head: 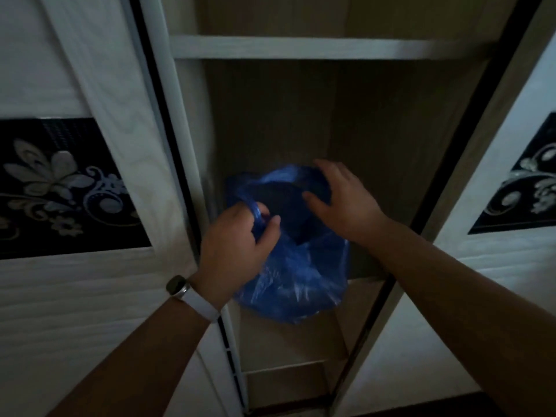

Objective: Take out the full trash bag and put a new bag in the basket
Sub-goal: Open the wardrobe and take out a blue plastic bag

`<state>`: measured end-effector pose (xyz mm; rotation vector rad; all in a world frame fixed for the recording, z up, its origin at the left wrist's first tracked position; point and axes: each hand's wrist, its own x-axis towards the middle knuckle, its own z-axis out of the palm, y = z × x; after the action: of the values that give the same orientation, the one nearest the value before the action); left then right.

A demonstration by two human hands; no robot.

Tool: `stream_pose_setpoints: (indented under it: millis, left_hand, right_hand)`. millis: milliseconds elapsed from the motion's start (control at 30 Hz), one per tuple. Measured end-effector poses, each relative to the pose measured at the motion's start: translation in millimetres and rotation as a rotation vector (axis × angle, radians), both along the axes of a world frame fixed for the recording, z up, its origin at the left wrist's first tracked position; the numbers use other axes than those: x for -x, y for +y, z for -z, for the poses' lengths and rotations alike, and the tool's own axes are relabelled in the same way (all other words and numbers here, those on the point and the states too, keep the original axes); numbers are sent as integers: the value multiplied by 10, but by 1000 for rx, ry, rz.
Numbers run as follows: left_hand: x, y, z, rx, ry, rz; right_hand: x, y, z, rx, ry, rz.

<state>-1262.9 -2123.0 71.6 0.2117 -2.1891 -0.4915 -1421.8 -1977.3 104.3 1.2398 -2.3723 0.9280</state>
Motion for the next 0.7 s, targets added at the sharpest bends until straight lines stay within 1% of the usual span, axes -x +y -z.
stream_pose_setpoints:
  millis: [67, 167, 267, 333, 433, 467, 567, 633, 700]
  left_hand:
    - [-122, -5, -49, 3, -26, -97]
    - [-306, -2, -98, 6, -105, -258]
    - [-486, 35, -136, 43, -199, -358]
    - [-575, 78, -131, 102, -247, -368]
    - [-720, 165, -135, 141, -239, -382]
    - [-742, 201, -131, 115, -224, -386]
    - [-728, 335, -127, -55, -111, -329]
    - [-674, 416, -115, -127, -44, -257]
    - [-624, 493, -92, -125, -21, -174]
  right_hand:
    - [2, -71, -26, -85, 41, -48]
    - [-122, -81, 8, -142, 61, -127]
    - [-260, -5, 141, -94, 88, -177]
    - [-329, 70, 186, -1, 36, -189]
    - [-401, 170, 221, 157, -117, -185]
    - [-426, 211, 231, 199, -177, -180]
    - [-532, 393, 258, 279, -307, -157]
    - [-625, 524, 282, 325, -328, -126]
    - [-717, 666, 299, 367, -301, -77]
